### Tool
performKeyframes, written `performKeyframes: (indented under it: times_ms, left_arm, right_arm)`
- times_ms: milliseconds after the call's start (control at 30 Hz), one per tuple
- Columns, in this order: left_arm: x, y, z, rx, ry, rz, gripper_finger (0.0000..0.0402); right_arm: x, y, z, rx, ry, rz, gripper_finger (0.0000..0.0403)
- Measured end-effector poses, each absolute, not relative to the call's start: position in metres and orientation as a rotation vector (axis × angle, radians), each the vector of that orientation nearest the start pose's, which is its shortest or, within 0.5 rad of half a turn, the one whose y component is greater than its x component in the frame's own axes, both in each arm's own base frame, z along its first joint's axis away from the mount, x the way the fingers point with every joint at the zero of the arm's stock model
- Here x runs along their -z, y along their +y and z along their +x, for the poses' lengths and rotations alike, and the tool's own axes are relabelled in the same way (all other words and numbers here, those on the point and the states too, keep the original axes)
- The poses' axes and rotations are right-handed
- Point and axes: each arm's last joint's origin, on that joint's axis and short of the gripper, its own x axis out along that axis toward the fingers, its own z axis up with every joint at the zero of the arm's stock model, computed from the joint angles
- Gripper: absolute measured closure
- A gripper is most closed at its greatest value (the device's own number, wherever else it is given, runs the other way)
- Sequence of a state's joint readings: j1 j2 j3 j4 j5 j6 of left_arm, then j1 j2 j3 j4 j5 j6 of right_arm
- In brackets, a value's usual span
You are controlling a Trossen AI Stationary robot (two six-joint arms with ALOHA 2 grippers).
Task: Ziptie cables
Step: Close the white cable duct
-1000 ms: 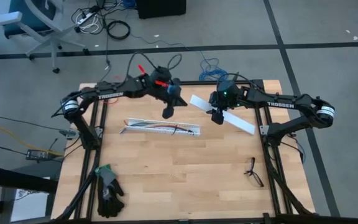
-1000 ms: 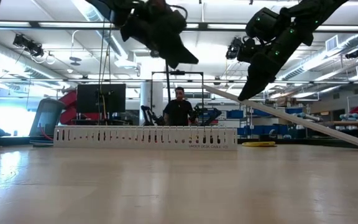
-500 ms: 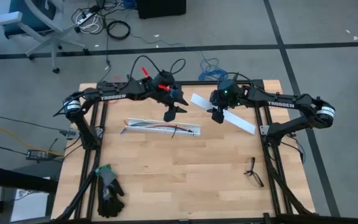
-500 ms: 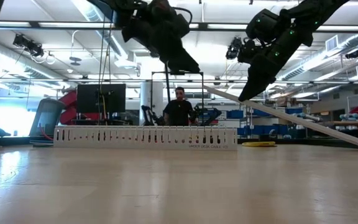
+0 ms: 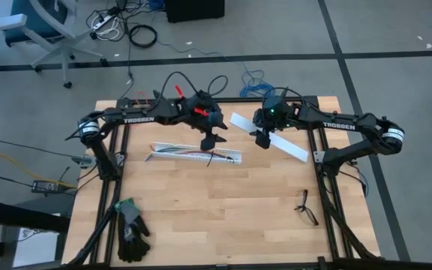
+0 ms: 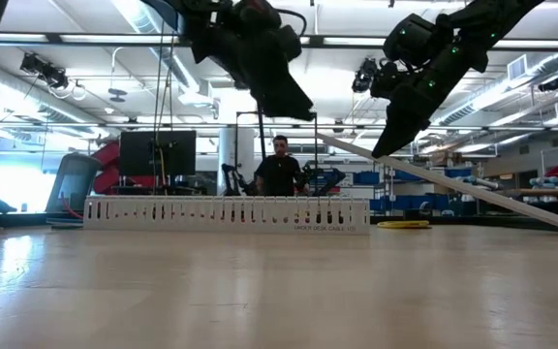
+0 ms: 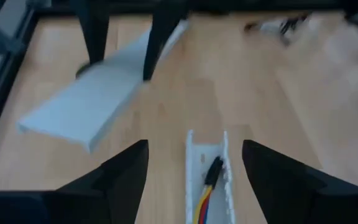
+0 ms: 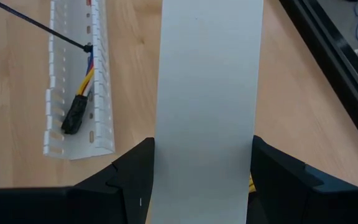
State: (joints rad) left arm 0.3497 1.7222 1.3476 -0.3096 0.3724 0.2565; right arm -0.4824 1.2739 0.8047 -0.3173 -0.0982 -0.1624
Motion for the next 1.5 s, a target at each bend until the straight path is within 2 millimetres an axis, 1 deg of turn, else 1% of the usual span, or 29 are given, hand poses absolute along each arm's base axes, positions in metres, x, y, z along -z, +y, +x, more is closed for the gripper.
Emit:
performKeyframes:
  times_ms: [100, 267, 333, 567, 733, 833, 967, 1267, 1333, 1433, 1500]
  left_arm:
    - [-0.259, 0.117, 0.371, 0.085, 0.671, 0.015, 0.013]
    - [-0.224, 0.115, 0.385, 0.115, 0.757, -0.012, 0.013]
    - [-0.212, 0.116, 0.389, 0.145, 0.765, -0.03, 0.013]
    - [-0.195, 0.121, 0.406, 0.165, 0.682, -0.015, 0.013]
    - [-0.177, 0.12, 0.41, 0.147, 0.724, -0.018, 0.0131]
    - [-0.172, 0.116, 0.412, 0.141, 0.741, -0.008, 0.0131]
    - [-0.174, 0.109, 0.415, 0.152, 0.728, 0.004, 0.0131]
    - [-0.17, 0.103, 0.417, 0.162, 0.738, 0.003, 0.0131]
    - [-0.167, 0.101, 0.42, 0.169, 0.735, 0.006, 0.0131]
    - [-0.155, 0.095, 0.422, 0.18, 0.768, -0.014, 0.0131]
    - [-0.154, 0.091, 0.424, 0.187, 0.762, -0.018, 0.0131]
  right_arm:
    - [-0.23, -0.117, 0.229, 0.3, 0.784, 0.072, 0.0174]
    - [-0.23, -0.117, 0.229, 0.299, 0.783, 0.069, 0.0174]
    - [-0.23, -0.117, 0.229, 0.299, 0.784, 0.069, 0.0174]
    - [-0.23, -0.117, 0.229, 0.298, 0.784, 0.068, 0.0174]
    - [-0.23, -0.116, 0.228, 0.298, 0.788, 0.069, 0.0174]
    - [-0.23, -0.116, 0.228, 0.298, 0.789, 0.07, 0.0174]
    - [-0.23, -0.116, 0.228, 0.298, 0.791, 0.071, 0.0174]
    - [-0.229, -0.116, 0.228, 0.314, 0.787, 0.112, 0.0174]
    - [-0.229, -0.116, 0.228, 0.316, 0.789, 0.118, 0.0174]
    - [-0.229, -0.116, 0.228, 0.322, 0.79, 0.136, 0.0174]
    - [-0.229, -0.116, 0.227, 0.323, 0.792, 0.141, 0.0174]
